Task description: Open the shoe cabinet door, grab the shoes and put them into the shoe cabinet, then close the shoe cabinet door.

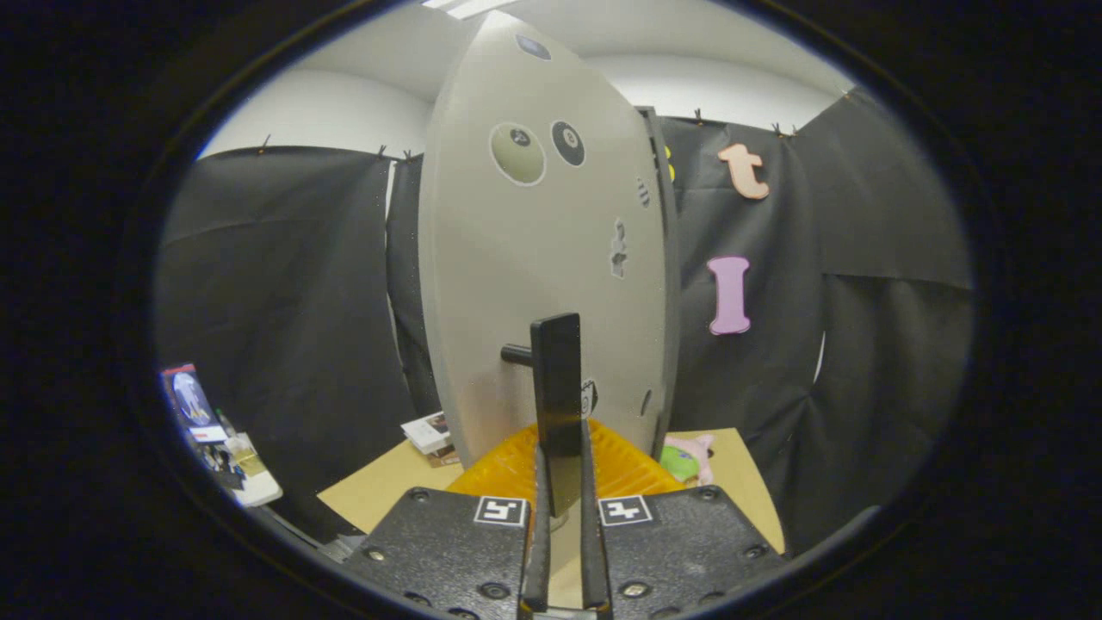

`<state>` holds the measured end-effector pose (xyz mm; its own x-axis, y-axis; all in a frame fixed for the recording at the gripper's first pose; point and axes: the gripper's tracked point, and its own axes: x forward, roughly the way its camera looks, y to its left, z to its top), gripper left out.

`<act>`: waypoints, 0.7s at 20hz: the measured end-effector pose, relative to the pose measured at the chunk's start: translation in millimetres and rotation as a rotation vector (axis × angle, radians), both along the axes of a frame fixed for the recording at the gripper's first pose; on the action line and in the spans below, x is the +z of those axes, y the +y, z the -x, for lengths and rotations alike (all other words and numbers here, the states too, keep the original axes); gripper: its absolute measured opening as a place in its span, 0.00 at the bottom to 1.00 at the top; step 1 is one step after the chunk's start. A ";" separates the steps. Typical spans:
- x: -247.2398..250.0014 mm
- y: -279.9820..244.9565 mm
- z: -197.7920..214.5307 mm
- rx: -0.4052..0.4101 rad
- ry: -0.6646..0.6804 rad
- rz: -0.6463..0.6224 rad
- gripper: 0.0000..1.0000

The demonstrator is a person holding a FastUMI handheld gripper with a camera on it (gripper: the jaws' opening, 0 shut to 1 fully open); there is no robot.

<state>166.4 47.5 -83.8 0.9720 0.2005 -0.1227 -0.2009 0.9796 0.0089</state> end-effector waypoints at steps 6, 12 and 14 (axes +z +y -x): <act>2.7 -30.6 1.3 -0.084 -0.018 0.047 0.06; 0.8 -28.9 -1.5 -0.045 -0.010 0.007 0.04; 1.1 -22.7 -1.6 -0.022 -0.014 0.006 0.04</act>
<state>168.0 24.9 -82.7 0.9777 0.1785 -0.1107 -0.1795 0.9838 0.0002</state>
